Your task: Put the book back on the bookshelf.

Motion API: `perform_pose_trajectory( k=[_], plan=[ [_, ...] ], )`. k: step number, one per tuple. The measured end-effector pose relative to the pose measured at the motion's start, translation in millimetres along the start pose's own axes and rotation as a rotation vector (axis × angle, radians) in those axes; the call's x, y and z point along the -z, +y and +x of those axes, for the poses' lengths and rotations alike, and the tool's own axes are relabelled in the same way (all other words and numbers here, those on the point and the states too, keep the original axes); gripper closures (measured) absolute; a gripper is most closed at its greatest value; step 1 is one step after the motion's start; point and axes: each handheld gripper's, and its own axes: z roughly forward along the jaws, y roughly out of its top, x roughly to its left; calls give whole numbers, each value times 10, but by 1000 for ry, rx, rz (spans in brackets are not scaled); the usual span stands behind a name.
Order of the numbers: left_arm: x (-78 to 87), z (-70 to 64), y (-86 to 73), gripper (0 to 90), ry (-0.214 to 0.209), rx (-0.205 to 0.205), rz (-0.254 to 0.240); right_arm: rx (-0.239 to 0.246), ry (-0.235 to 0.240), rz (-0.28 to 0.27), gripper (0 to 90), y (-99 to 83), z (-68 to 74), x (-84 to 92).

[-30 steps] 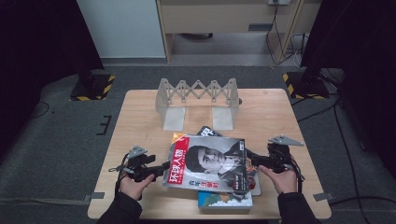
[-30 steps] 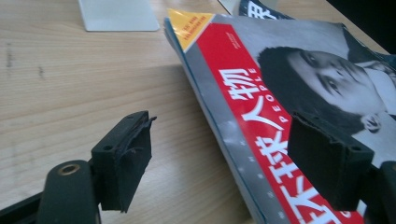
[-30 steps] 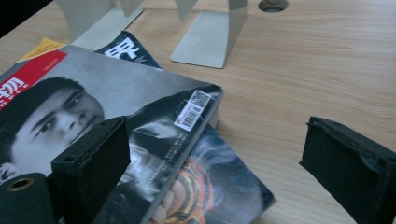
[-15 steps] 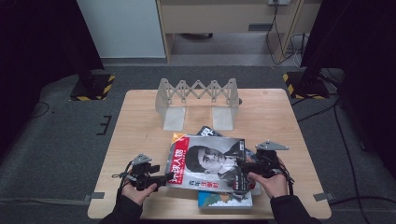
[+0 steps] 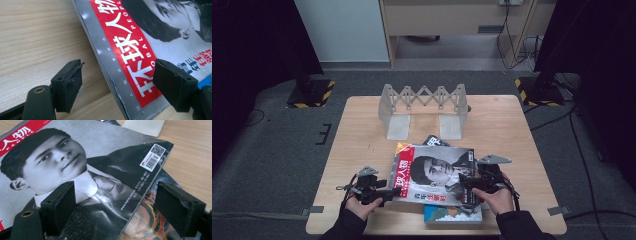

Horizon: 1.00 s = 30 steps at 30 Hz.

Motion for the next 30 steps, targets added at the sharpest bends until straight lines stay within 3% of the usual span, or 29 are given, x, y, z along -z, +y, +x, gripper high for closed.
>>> perform_pose_trajectory(
  k=[5,10,14,18,23,25,30],
  plan=[
    [-60,16,-12,206,-53,26,19,2,5,-4,176,-4,12,-18],
    [-138,58,-17,191,-126,89,43,5,5,-9,174,-11,10,-22],
    [-127,55,-11,280,-195,117,54,9,3,-10,174,-16,14,-24],
    [-34,14,32,345,-210,98,1,19,1,-9,173,-23,16,-26],
    [111,-2,91,450,-293,148,-135,17,3,-11,159,-26,24,-33],
    [116,-29,110,482,-292,140,-135,19,3,-13,159,-27,21,-34],
    [42,-61,146,552,-311,180,-88,16,9,-14,157,-29,10,-30]
  ],
)
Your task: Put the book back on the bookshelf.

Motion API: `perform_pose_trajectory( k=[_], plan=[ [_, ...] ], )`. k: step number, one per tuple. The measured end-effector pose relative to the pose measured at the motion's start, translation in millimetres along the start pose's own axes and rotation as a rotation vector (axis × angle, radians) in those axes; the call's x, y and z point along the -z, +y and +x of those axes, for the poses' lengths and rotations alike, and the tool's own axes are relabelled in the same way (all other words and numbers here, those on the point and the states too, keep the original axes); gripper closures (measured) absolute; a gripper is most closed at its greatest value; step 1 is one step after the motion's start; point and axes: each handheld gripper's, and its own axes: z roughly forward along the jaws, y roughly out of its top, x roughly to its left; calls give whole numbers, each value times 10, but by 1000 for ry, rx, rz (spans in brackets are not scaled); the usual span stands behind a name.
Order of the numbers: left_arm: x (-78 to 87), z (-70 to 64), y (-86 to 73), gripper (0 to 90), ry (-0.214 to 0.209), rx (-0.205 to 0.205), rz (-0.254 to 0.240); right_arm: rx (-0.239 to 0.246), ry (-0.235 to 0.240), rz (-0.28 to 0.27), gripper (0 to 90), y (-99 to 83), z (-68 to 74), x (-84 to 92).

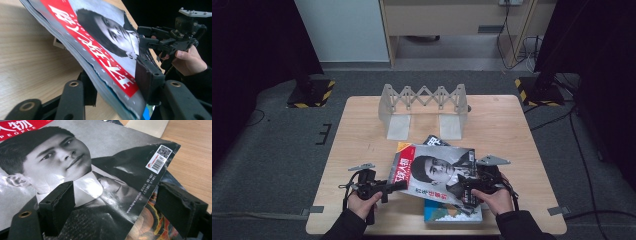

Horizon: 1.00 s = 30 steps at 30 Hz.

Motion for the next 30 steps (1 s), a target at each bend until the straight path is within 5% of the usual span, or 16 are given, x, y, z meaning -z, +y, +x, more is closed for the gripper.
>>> perform_pose_trajectory(
  k=[7,16,23,30],
  plan=[
    [-11,48,80,679,3,84,15,-16,11,-4,160,4,-16,4],
    [46,-57,206,783,8,77,-9,-58,7,-29,171,28,-114,76],
    [88,-92,289,829,-7,109,-50,-87,-39,-56,166,17,-302,174],
    [115,-185,419,849,-5,101,-79,-106,-108,-74,147,-20,-544,271]
  ],
)
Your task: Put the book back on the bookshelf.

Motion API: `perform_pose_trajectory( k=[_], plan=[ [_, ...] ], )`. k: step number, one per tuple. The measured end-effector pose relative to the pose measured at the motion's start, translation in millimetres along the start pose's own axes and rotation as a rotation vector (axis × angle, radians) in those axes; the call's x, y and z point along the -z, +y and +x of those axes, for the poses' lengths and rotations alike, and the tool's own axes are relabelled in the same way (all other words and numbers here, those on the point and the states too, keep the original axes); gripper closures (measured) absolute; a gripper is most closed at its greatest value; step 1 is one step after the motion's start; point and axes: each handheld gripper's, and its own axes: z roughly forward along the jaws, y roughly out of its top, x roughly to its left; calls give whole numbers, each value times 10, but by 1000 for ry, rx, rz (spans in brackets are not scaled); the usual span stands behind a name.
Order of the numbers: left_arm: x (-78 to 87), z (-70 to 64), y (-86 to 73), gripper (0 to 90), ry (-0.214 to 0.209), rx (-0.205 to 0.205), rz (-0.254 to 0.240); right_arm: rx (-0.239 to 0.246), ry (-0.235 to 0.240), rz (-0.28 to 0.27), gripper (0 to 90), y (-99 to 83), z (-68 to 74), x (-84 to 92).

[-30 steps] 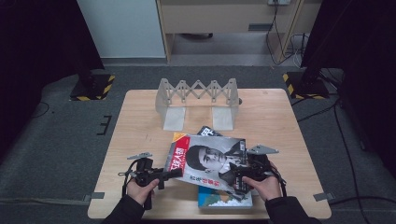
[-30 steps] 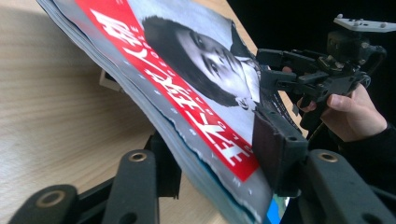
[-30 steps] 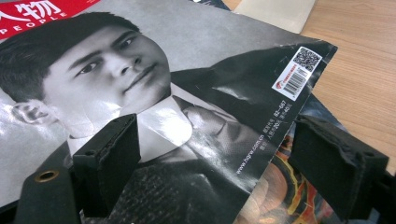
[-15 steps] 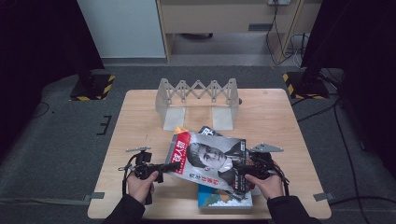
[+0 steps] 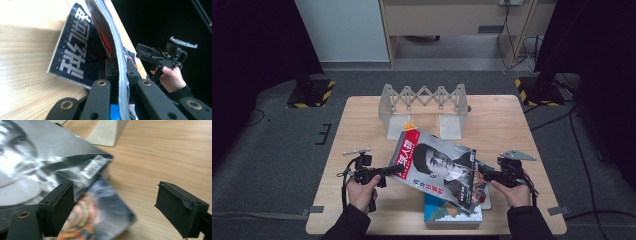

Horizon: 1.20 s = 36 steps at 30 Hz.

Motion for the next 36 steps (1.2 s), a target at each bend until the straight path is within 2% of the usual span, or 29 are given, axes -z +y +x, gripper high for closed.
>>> perform_pose_trajectory(
  k=[10,13,14,16,18,22,27,32,36],
  plan=[
    [134,-163,263,858,-23,-17,-79,-43,-100,-9,134,-46,-385,99],
    [162,-193,316,858,-28,-23,-97,-47,-116,-7,134,-57,-447,113],
    [191,-215,362,858,-37,-25,-120,-39,-140,-7,134,-65,-504,130],
    [222,-235,400,857,-40,-30,-135,-43,-149,-3,134,-72,-535,137],
    [257,-248,425,857,-61,-27,-151,-47,-156,2,134,-83,-569,137],
    [296,-270,455,857,-52,-34,-167,-49,-168,24,134,-106,-626,106],
    [341,-280,500,856,-63,-27,-182,-64,-179,42,131,-128,-678,87],
    [422,-327,565,856,-67,-39,-207,-42,-190,73,130,-164,-726,37],
    [521,-356,681,856,-62,-37,-251,-36,-193,90,123,-184,-749,18]
  ],
)
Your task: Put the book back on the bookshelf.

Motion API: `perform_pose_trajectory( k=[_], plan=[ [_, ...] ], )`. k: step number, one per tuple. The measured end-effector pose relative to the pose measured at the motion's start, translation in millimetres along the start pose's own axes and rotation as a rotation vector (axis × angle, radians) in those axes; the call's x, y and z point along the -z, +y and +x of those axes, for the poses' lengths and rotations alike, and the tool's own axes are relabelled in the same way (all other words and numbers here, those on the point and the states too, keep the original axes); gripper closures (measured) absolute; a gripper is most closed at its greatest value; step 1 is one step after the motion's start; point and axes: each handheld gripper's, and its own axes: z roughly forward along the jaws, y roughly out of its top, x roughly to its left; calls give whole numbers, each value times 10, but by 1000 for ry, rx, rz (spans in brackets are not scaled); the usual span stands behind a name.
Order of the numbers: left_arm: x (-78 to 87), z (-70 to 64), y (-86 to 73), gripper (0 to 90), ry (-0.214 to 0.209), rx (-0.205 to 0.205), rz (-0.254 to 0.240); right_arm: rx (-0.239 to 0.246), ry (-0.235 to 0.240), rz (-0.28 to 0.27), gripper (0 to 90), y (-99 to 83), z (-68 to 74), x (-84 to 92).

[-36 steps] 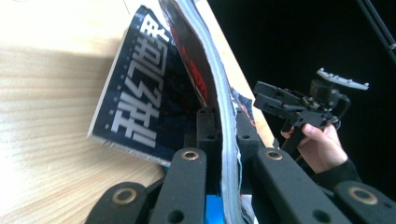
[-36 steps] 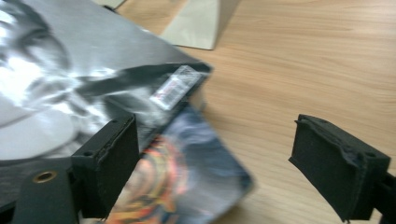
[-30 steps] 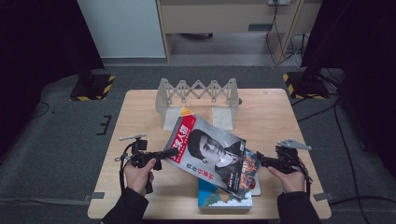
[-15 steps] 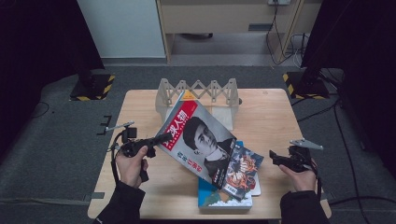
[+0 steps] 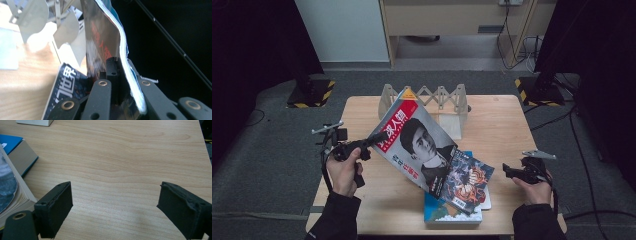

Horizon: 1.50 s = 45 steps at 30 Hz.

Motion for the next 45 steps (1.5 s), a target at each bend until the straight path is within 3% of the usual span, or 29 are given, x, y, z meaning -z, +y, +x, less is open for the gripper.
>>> perform_pose_trajectory(
  k=[7,13,21,31,37,45],
  plan=[
    [79,-93,263,857,17,-24,-75,10,0,8,123,-14,13,-18],
    [201,-149,438,857,75,-68,-111,15,-2,17,118,-27,-3,-33],
    [457,-72,588,857,124,-68,-157,30,-1,26,113,-36,5,-46],
    [655,20,728,857,226,-96,-187,33,-2,33,111,-48,6,-66],
    [647,53,808,857,301,-135,-182,43,4,37,112,-50,5,-71],
    [453,62,927,859,387,-202,-192,40,7,44,112,-50,6,-78]
  ],
)
